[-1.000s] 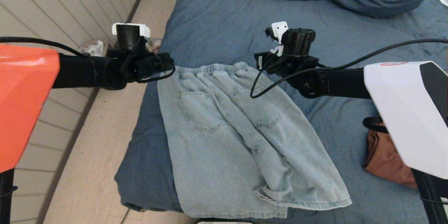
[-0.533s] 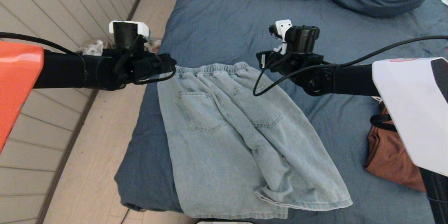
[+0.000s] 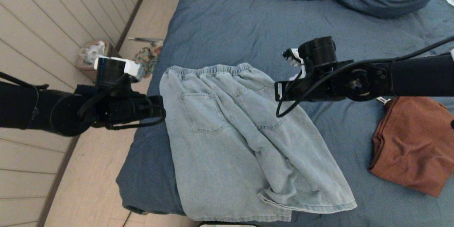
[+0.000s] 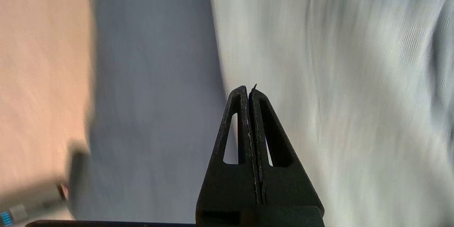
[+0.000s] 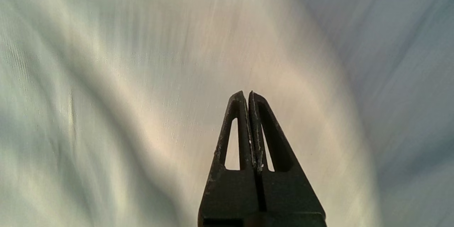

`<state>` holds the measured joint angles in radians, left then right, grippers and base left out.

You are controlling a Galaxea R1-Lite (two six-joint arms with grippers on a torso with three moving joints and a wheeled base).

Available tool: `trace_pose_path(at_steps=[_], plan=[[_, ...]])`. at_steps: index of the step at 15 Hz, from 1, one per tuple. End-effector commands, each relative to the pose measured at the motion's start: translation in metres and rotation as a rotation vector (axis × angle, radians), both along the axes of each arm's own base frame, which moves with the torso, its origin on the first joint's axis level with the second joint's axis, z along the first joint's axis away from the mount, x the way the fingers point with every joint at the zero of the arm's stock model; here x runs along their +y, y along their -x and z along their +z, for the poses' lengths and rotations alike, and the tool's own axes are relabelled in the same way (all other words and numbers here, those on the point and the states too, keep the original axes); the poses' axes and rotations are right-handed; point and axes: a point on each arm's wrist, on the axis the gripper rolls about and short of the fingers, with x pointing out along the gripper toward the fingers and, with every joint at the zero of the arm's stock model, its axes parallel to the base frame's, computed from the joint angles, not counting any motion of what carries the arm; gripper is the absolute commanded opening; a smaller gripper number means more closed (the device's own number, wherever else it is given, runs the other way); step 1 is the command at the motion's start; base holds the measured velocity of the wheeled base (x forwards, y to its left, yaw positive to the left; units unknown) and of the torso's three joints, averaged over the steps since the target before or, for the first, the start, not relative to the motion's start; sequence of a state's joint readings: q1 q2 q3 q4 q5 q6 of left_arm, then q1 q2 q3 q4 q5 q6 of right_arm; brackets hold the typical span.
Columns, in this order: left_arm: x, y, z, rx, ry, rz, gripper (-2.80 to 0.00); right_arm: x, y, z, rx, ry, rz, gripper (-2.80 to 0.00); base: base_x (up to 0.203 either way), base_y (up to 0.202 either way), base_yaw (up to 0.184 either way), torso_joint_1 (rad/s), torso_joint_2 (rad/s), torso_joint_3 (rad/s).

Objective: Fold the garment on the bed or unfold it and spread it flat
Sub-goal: Unford the blue shorts

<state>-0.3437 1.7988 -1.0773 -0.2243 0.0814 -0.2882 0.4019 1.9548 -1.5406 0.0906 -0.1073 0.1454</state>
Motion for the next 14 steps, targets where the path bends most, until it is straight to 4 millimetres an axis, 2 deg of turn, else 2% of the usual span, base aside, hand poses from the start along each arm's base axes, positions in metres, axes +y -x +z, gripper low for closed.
trace_pose_path(at_steps=[1,4,6,8,11,14], plan=[[0.002,0.029,-0.022,0.022,0.040,-0.023,-2.80,-0.001,0.040,-0.020,0.124,0.033,0.043,-2.80,0.000,0.000,0.000,0.000,0.00,0.000],[-0.012,0.029,-0.058,0.078,0.055,-0.063,-2.80,0.011,0.072,-0.060,0.280,0.091,0.113,-2.80,0.000,0.000,0.000,0.000,0.00,0.000],[-0.014,0.028,-0.073,0.111,0.048,-0.062,-2.80,0.026,0.091,-0.069,0.317,0.104,0.167,-2.80,0.000,0.000,0.000,0.000,0.00,0.000],[-0.013,0.030,-0.076,0.093,0.056,-0.060,-2.80,0.039,0.112,-0.074,0.340,0.120,0.224,-2.80,0.000,0.000,0.000,0.000,0.00,0.000],[-0.013,0.034,-0.079,0.080,0.062,-0.066,-2.80,0.042,0.132,-0.087,0.386,0.161,0.265,-2.80,0.000,0.000,0.000,0.000,0.00,0.000],[-0.014,0.035,-0.080,0.084,0.061,-0.072,-2.80,0.040,0.132,-0.109,0.461,0.195,0.245,-2.80,0.000,0.000,0.000,0.000,0.00,0.000]])
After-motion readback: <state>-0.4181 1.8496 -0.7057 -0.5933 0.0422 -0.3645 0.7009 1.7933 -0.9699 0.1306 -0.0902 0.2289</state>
